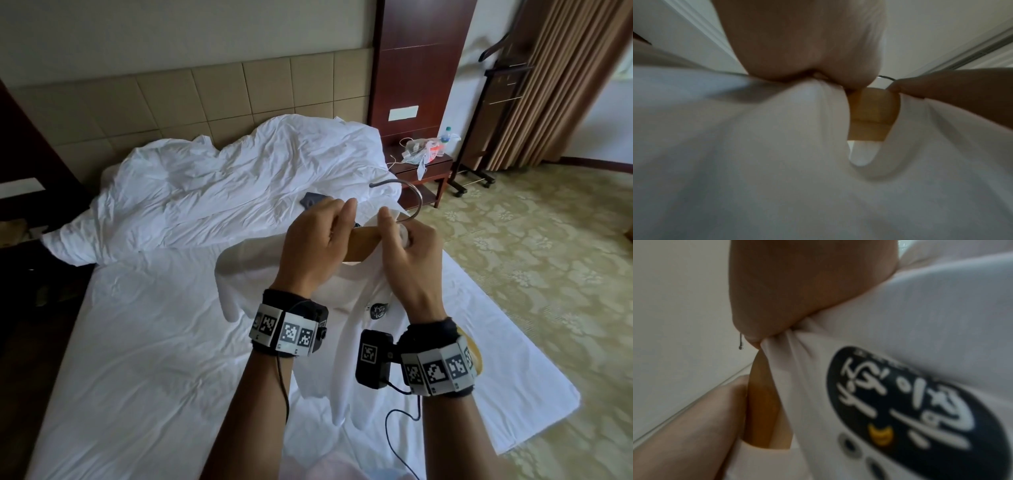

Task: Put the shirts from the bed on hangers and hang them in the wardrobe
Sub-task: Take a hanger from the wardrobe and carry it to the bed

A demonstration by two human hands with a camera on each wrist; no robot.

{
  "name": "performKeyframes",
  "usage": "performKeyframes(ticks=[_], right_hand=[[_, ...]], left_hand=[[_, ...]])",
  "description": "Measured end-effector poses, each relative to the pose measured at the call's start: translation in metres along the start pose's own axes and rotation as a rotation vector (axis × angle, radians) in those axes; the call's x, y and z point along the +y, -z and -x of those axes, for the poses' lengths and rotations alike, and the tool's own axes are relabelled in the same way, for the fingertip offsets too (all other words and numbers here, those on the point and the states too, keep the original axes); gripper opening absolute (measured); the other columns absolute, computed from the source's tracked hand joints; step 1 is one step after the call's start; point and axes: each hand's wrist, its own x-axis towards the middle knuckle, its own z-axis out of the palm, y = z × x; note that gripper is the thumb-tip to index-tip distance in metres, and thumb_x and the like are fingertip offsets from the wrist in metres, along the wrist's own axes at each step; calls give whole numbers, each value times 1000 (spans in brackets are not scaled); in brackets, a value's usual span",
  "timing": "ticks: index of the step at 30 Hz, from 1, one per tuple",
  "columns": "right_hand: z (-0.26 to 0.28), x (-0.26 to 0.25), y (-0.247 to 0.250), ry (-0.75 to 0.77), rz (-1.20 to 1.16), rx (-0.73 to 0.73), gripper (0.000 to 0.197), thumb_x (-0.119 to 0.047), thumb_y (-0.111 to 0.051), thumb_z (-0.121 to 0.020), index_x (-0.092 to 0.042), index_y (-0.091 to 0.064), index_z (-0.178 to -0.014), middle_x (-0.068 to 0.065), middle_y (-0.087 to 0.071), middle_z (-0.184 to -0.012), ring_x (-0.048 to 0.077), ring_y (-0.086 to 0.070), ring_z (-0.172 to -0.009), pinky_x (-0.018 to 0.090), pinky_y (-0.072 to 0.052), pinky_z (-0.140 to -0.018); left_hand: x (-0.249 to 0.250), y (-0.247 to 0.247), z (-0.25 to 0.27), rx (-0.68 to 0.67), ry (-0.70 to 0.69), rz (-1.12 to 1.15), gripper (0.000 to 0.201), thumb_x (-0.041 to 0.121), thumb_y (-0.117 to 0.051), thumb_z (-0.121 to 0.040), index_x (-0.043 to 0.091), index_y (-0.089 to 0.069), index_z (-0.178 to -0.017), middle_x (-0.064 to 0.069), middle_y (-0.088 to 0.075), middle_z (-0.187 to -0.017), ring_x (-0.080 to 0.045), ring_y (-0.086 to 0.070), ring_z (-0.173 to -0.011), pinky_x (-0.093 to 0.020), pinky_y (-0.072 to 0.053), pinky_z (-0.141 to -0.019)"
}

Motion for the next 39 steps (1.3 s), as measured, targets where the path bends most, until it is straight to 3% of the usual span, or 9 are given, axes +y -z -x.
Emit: performKeyframes(ticks=[4, 8, 11, 15, 20, 24, 30, 34, 39], right_hand=[[1, -2, -2, 0, -24, -5, 59, -43, -61, -104, -21, -24, -64, -9, -23, -57, 13, -22, -56, 32, -21, -53], [1, -7, -4, 3, -31, -31, 61, -39, -62, -105, -26, -23, -59, -15, -23, -52, 9, -23, -52, 29, -21, -51], [3, -9, -7, 21, -17, -47, 63, -38, -63, -105, -30, -24, -56, -16, -25, -49, 5, -23, -50, 25, -22, -51], [2, -8, -8, 69, 16, -95, 59, -41, -61, -106, -29, -25, -60, -14, -27, -50, 6, -24, -51, 23, -22, -51], [-1, -4, -5, 142, 104, -198, 54, -49, -53, -107, -34, -28, -62, -15, -37, -53, 6, -33, -52, 22, -25, -55], [-4, 12, 3, 119, 255, -308, 60, -68, -41, -102, -25, -30, -63, -9, -33, -55, 10, -35, -54, 34, -30, -57], [-6, 39, 15, 34, 442, -336, 68, -74, -34, -100, -19, -38, -61, -3, -50, -55, 18, -50, -56, 42, -41, -57], [-10, 46, 22, -9, 408, -282, 62, -60, -37, -108, -19, -29, -62, -7, -35, -52, 10, -33, -51, 37, -26, -55], [-8, 58, 23, -68, 292, -155, 76, -65, -26, -108, -1, -48, -72, 9, -52, -63, 19, -47, -59, 45, -39, -60]], left_hand=[[4, 2, 0, 105, -38, -44, 40, 39, -45, -108, 19, -46, -73, 11, -44, -68, -13, -46, -65, -27, -35, -60], [7, 3, 3, 7, -21, -109, 57, 54, -28, -106, 14, -58, -79, 4, -58, -76, -16, -56, -74, -34, -45, -66], [11, 0, 6, -20, 50, -116, 70, 58, -18, -103, 16, -60, -68, 3, -63, -65, -15, -60, -63, -31, -38, -62], [7, -2, 7, 106, 64, -210, 69, 42, -23, -106, 10, -60, -58, -10, -67, -59, -29, -66, -59, -30, -38, -57], [-2, 0, 5, 314, 118, -306, 48, 12, -51, -103, 1, -64, -58, -15, -62, -49, -35, -63, -47, -27, -38, -50], [-15, 14, 4, 477, 301, -193, 74, 38, -23, -105, -3, -74, -72, -22, -70, -66, -42, -69, -71, -45, -46, -65], [-26, 44, 6, 680, 492, -133, 80, 46, -14, -100, 3, -80, -84, -27, -74, -87, -47, -65, -97, -45, -47, -88], [-34, 59, 6, 774, 599, -99, 72, 40, -20, -102, 3, -81, -90, -28, -74, -95, -46, -63, -105, -44, -46, -94], [-38, 74, 7, 842, 654, -85, 62, 28, -25, -109, -3, -78, -100, -31, -72, -109, -45, -58, -113, -42, -41, -99]])
